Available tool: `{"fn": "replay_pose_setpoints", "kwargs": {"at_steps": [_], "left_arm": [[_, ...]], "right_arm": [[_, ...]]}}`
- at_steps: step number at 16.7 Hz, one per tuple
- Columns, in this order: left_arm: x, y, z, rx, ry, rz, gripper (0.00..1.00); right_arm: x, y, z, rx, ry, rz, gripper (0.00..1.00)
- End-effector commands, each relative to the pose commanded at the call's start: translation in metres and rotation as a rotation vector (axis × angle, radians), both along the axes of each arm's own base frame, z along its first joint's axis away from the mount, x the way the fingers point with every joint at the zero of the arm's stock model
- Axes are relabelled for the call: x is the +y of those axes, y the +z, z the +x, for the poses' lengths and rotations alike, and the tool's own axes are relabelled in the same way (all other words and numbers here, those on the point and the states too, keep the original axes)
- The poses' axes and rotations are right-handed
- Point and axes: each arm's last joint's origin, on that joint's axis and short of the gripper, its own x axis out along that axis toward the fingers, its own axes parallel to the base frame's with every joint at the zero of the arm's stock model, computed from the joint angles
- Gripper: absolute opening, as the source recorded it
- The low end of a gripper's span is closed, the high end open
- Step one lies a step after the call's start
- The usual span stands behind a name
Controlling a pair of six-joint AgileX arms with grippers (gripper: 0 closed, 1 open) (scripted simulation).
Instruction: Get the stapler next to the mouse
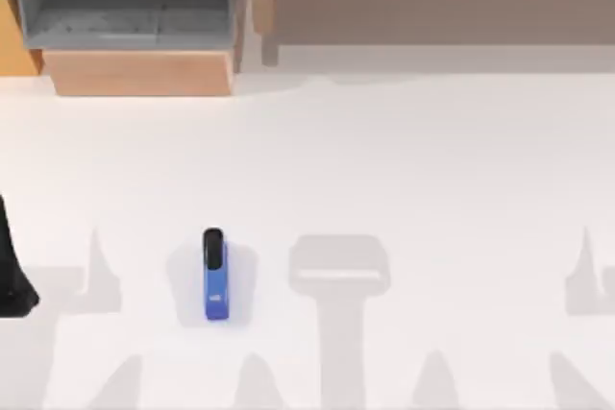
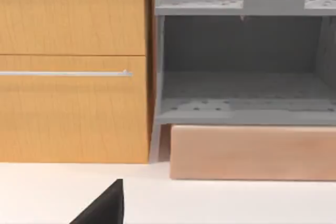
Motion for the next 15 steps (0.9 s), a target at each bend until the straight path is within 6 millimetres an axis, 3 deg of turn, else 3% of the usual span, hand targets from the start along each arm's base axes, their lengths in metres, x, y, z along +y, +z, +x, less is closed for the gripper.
{"fn": "replay_pose_setpoints", "kwargs": {"at_steps": [4, 9, 12, 15], "left_arm": [[-0.001, 0.006, 0.0, 0.021, -0.009, -0.014, 1.0], [-0.011, 0.045, 0.011, 0.224, -0.085, -0.108, 1.0], [-0.026, 0.066, 0.036, 0.474, -0.13, -0.167, 1.0], [-0.05, 0.072, 0.076, 0.787, -0.139, -0.199, 1.0]], "right_arm": [[0.0, 0.0, 0.0, 0.0, 0.0, 0.0, 1.0], [0.0, 0.0, 0.0, 0.0, 0.0, 0.0, 1.0], [0.0, 0.0, 0.0, 0.0, 0.0, 0.0, 1.0], [0.0, 0.0, 0.0, 0.0, 0.0, 0.0, 1.0]]}}
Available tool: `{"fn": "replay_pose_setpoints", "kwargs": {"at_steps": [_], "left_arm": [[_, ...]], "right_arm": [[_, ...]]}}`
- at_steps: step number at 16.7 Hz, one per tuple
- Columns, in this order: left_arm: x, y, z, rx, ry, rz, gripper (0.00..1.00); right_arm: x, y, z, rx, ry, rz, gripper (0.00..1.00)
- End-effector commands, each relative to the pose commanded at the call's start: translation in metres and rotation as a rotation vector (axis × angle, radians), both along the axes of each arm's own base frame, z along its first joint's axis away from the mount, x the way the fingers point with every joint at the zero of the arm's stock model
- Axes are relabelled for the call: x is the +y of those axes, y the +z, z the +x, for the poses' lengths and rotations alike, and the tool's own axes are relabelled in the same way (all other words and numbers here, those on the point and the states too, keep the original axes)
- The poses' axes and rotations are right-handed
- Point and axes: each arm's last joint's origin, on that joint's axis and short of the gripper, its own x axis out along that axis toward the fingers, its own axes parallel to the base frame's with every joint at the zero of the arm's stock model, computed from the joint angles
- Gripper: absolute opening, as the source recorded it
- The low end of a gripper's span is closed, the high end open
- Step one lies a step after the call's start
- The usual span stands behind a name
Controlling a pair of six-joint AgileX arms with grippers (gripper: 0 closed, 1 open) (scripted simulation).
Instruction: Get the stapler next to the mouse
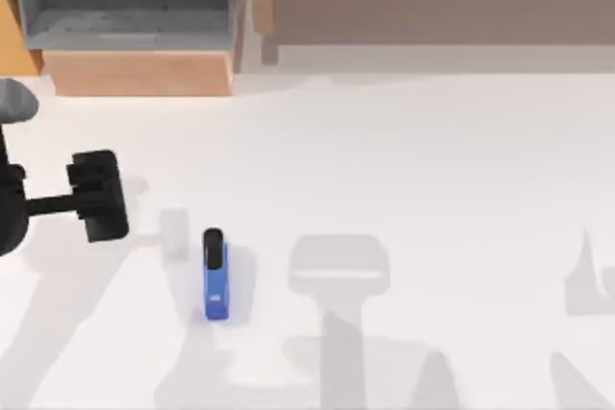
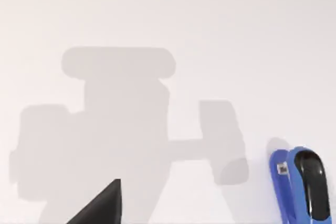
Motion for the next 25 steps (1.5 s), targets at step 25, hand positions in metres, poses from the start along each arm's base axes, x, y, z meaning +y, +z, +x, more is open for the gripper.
{"fn": "replay_pose_setpoints", "kwargs": {"at_steps": [25], "left_arm": [[-0.131, -0.107, 0.118, 0.781, 0.049, 0.2, 1.0]], "right_arm": [[0.0, 0.0, 0.0, 0.0, 0.0, 0.0, 1.0]]}}
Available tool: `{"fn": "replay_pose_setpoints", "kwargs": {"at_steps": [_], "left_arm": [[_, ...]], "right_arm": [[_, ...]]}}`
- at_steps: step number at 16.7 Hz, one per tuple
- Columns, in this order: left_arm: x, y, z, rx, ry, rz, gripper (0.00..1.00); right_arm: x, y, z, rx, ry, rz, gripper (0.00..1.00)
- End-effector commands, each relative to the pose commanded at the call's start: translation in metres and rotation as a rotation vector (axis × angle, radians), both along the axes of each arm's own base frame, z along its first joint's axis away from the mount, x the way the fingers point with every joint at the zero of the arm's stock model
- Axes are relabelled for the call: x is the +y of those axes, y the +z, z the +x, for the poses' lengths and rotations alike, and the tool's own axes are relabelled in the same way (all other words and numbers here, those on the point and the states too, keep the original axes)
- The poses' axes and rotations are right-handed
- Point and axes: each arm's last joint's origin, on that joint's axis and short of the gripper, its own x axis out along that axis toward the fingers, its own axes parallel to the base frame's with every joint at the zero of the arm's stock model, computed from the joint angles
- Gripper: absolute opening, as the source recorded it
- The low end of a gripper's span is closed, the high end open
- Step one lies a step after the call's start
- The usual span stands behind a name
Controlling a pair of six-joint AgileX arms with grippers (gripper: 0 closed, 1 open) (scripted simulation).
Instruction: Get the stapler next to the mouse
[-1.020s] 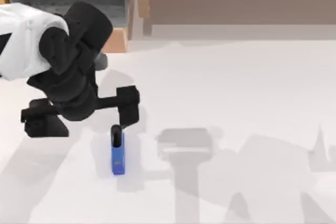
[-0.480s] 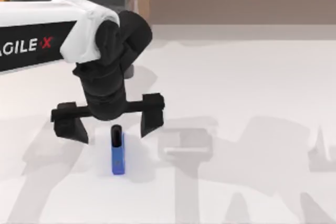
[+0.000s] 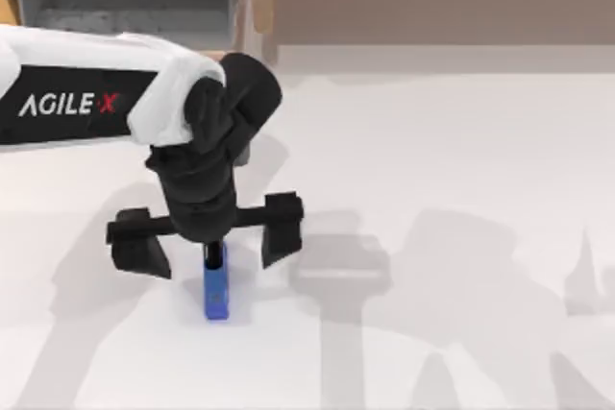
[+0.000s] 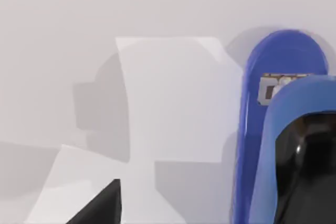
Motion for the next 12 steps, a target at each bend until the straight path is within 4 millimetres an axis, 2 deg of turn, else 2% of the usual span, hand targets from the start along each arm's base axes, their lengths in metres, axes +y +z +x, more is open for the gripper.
{"fn": "replay_pose_setpoints", "kwargs": {"at_steps": [2, 6, 12], "left_arm": [[0.0004, -0.0114, -0.0011, 0.006, 0.0, 0.003, 1.0], [0.0004, -0.0123, -0.0012, 0.006, 0.0, 0.004, 1.0], [0.0004, -0.0123, -0.0012, 0.006, 0.0, 0.004, 0.55]], "right_arm": [[0.0, 0.0, 0.0, 0.0, 0.0, 0.0, 1.0], [0.0, 0.0, 0.0, 0.0, 0.0, 0.0, 1.0], [0.0, 0.0, 0.0, 0.0, 0.0, 0.0, 1.0]]}}
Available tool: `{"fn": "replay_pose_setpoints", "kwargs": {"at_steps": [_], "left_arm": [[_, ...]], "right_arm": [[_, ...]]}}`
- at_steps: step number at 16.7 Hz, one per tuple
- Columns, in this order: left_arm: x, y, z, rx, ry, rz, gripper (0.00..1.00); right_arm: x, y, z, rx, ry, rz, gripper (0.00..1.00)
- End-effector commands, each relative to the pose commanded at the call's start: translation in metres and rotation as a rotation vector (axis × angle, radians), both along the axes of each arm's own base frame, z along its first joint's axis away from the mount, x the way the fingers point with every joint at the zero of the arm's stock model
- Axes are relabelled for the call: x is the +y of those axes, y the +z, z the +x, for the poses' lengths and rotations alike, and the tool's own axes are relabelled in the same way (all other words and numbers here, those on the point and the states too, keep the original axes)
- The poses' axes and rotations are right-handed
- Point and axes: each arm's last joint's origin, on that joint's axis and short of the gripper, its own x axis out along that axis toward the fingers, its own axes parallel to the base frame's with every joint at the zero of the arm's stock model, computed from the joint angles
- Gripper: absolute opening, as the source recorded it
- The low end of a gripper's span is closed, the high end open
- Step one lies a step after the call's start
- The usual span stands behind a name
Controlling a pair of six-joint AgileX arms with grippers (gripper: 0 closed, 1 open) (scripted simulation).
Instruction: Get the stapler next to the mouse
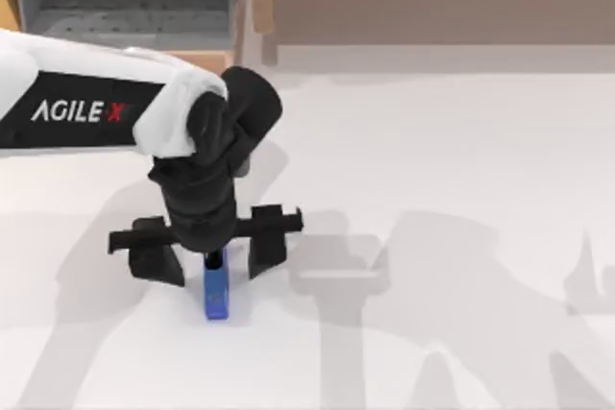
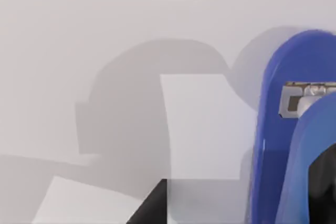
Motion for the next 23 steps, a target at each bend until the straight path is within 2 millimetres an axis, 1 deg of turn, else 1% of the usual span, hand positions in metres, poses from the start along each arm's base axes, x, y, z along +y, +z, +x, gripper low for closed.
{"fn": "replay_pose_setpoints", "kwargs": {"at_steps": [7, 8, 17, 23], "left_arm": [[0.0, 0.0, 0.0, 0.0, 0.0, 0.0, 0.02], [0.0, 0.0, 0.0, 0.0, 0.0, 0.0, 0.0], [0.0, 0.002, 0.001, -0.004, 0.001, -0.004, 0.0], [0.0, 0.027, 0.0, 0.002, 0.0, 0.0, 0.0]], "right_arm": [[0.0, 0.0, 0.0, 0.0, 0.0, 0.0, 1.0], [0.0, 0.0, 0.0, 0.0, 0.0, 0.0, 1.0], [0.0, 0.0, 0.0, 0.0, 0.0, 0.0, 1.0], [0.0, 0.0, 0.0, 0.0, 0.0, 0.0, 1.0]]}}
